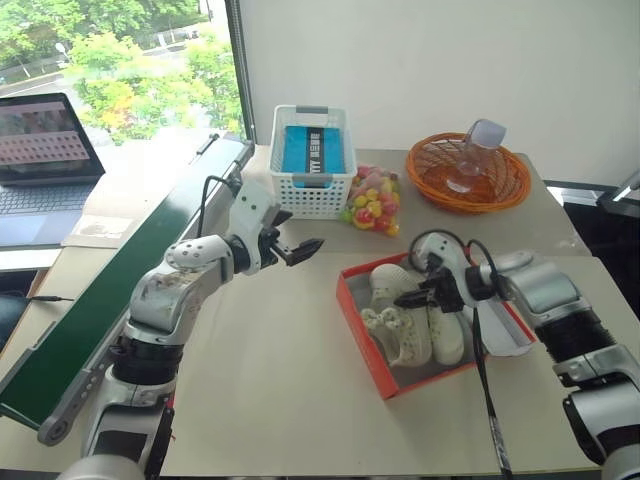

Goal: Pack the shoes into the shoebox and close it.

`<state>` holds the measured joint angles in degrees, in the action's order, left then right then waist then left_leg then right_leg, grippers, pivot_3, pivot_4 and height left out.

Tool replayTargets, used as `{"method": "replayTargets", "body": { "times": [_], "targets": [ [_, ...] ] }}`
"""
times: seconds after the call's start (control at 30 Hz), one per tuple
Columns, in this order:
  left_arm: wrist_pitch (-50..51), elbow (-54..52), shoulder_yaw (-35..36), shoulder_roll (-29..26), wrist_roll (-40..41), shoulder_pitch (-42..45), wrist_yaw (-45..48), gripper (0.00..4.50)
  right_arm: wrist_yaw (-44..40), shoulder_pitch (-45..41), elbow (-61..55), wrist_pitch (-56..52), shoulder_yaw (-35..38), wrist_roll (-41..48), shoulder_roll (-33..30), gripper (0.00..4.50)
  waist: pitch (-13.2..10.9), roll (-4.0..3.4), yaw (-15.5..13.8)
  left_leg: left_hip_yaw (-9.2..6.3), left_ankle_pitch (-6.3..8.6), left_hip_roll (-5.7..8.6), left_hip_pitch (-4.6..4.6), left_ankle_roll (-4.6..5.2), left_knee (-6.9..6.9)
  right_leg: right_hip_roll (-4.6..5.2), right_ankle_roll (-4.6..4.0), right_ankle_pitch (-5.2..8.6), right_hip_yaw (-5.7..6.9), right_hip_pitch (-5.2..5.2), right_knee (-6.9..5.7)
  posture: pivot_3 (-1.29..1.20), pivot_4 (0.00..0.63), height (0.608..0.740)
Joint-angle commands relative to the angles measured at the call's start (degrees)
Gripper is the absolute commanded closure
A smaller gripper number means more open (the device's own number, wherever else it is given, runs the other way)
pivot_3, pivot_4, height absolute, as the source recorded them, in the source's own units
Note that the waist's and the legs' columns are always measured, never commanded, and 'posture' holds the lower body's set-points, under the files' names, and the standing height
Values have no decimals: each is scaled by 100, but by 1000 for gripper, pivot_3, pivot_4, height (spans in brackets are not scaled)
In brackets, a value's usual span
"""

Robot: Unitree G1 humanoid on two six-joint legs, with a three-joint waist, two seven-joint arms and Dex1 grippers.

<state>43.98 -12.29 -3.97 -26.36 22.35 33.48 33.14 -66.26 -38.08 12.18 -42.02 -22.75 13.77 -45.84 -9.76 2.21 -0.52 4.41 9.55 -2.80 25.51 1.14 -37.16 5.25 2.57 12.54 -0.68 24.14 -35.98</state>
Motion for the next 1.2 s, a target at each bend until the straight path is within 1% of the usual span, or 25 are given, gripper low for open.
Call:
{"method": "replayTargets", "body": {
  "times": [0.03,0.17,0.23,0.37,0.5,0.67,0.73,0.8,0.83,0.93,0.97,1.03,1.2],
  "targets": [
    [-81,-246,10,-7,-41,47,-12,0,-266,422,-411,85,-770,-751,-446,4015,0,0,-53,0,0,1,1,0,0,1,1,1,1,1,0,0,150,740],
    [-114,-242,-30,22,-88,49,-20,0,-559,588,-975,228,-1076,-1042,-745,4015,3,5,-120,-1,1,5,2,1,-1,6,2,2,5,-3,4,0,150,740],
    [-117,-244,-29,37,-97,50,-24,0,-545,597,-1066,204,-1079,-1089,-716,4015,7,11,-180,-2,1,6,1,1,-3,7,1,3,7,-5,4,0,150,740],
    [-125,-267,-62,67,-138,33,-43,0,-503,655,-1229,67,-1011,-1174,-588,4015,12,18,-182,-4,1,4,1,1,-4,7,-1,4,10,-7,5,0,150,740],
    [-148,-245,-75,91,-186,48,-46,0,-240,641,-1239,-83,-839,-1193,-262,4015,23,34,-167,-5,1,3,1,1,-4,5,-1,4,10,-6,4,0,150,740],
    [-174,-232,-112,110,-242,55,-30,0,162,517,-1053,-492,-464,-1096,376,4015,76,117,-84,-5,1,-6,-8,0,-3,-1,-8,4,10,-10,1,0,150,740],
    [-180,-245,-156,95,-261,57,-7,0,244,517,-1104,-636,-333,-1044,547,3034,86,132,-12,-4,1,-8,-15,-1,-3,0,-10,3,10,-15,2,0,150,740],
    [-190,-237,-179,80,-273,68,15,0,264,514,-1184,-747,-240,-998,614,2415,85,126,28,2,1,-13,-21,-1,-2,0,-16,-1,7,-13,1,0,150,740],
    [-192,-230,-184,75,-274,78,22,0,251,511,-1247,-789,-204,-977,599,2009,81,121,27,2,0,-13,-21,-2,0,1,-17,-1,6,-10,-3,0,150,740],
    [-190,-220,-193,74,-280,99,47,0,237,489,-1385,-905,-115,-899,547,1092,76,109,19,6,0,-9,-15,-2,7,1,-18,1,2,2,-8,0,150,740],
    [-191,-216,-195,68,-285,105,66,0,244,475,-1443,-918,-65,-870,537,632,76,109,18,6,0,-9,-15,-2,8,0,-17,2,2,1,-8,0,150,740],
    [-187,-214,-252,46,-306,128,133,0,343,371,-1710,-1213,319,-621,633,52,72,103,12,6,0,-7,-9,-2,10,1,-16,3,2,6,-8,0,150,740],
    [-245,-194,-420,14,-343,189,368,0,263,143,-2614,-2050,745,-74,266,10,65,90,3,5,0,-7,-4,-2,8,0,-16,2,1,11,-9,0,150,740]
  ]
}}
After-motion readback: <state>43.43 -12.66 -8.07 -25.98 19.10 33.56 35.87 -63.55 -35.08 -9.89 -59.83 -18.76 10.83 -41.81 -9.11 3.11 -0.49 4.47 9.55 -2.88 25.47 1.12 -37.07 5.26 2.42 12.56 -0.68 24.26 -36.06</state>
